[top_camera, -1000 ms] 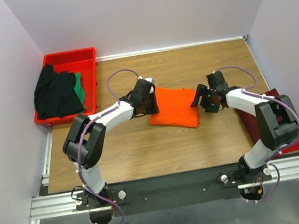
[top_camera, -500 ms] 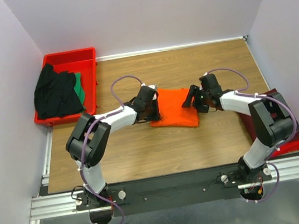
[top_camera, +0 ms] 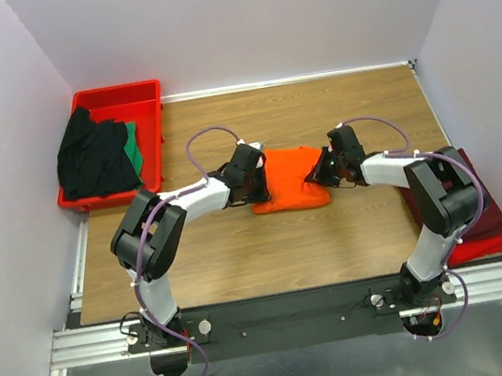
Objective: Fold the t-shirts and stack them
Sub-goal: Neatly place the folded tshirt to the corner
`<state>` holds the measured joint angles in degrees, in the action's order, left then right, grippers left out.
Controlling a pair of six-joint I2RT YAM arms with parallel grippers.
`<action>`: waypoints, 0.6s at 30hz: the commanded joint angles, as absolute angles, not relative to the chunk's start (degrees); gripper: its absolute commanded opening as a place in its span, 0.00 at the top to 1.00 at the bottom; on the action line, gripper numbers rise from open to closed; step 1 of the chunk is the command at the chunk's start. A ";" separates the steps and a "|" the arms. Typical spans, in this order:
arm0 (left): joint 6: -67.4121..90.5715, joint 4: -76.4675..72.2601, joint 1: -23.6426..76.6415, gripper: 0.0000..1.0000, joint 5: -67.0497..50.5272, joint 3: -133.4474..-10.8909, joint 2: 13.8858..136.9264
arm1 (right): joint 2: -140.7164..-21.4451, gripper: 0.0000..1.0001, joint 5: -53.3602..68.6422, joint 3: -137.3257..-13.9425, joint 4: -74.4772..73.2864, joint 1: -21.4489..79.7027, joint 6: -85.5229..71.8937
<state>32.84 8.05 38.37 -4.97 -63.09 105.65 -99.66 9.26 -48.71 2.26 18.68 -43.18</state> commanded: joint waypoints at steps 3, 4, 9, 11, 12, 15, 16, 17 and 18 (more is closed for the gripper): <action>31.03 12.47 38.59 0.77 -3.35 -66.09 105.04 | -102.66 0.99 4.75 -46.85 -3.08 19.78 -43.42; 30.42 13.96 38.50 0.76 -2.12 -67.75 104.68 | -101.87 1.00 3.70 -46.58 -3.16 19.78 -43.50; 28.57 17.83 36.57 0.76 -1.41 -71.27 101.00 | -98.09 1.00 -3.74 -46.23 -5.18 19.78 -44.38; 27.86 18.45 35.51 0.76 -1.41 -72.42 99.94 | -96.86 1.00 -7.01 -47.28 -8.34 19.78 -44.73; 27.17 19.15 34.81 0.76 -1.41 -73.03 99.06 | -96.68 1.00 -11.03 -47.81 -11.74 19.78 -45.52; 26.02 19.95 34.02 0.77 -1.32 -73.74 97.56 | -96.33 1.00 -16.33 -50.35 -16.16 19.78 -47.01; 25.75 20.21 33.75 0.76 -1.41 -74.18 97.30 | -96.24 1.00 -18.52 -50.88 -18.26 19.60 -47.20; 25.58 20.21 33.23 0.76 -1.49 -74.27 97.12 | -96.24 1.00 -19.33 -51.32 -19.15 19.69 -47.46; 25.32 20.39 33.05 0.76 -1.58 -74.35 96.95 | -95.98 1.00 -20.12 -52.37 -20.03 19.60 -48.24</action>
